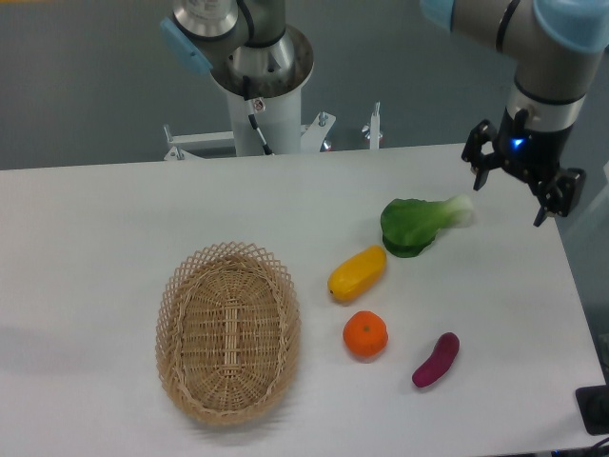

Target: Place the sweet potato on the table

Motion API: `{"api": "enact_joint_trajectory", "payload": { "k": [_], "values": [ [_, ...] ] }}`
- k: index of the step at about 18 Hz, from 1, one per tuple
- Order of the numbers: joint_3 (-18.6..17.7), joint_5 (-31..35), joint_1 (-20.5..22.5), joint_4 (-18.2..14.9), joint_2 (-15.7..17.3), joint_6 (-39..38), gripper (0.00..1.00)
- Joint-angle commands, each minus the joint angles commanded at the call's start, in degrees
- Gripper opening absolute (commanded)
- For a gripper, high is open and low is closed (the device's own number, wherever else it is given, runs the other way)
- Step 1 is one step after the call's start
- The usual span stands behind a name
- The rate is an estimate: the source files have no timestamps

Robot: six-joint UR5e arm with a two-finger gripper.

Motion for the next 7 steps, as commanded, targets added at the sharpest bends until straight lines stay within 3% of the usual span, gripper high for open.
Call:
{"api": "enact_joint_trajectory", "payload": {
  "k": [7],
  "values": [
    [-0.17, -0.09, -0.18, 0.44, 0.00, -0.09, 1.00]
  ]
}}
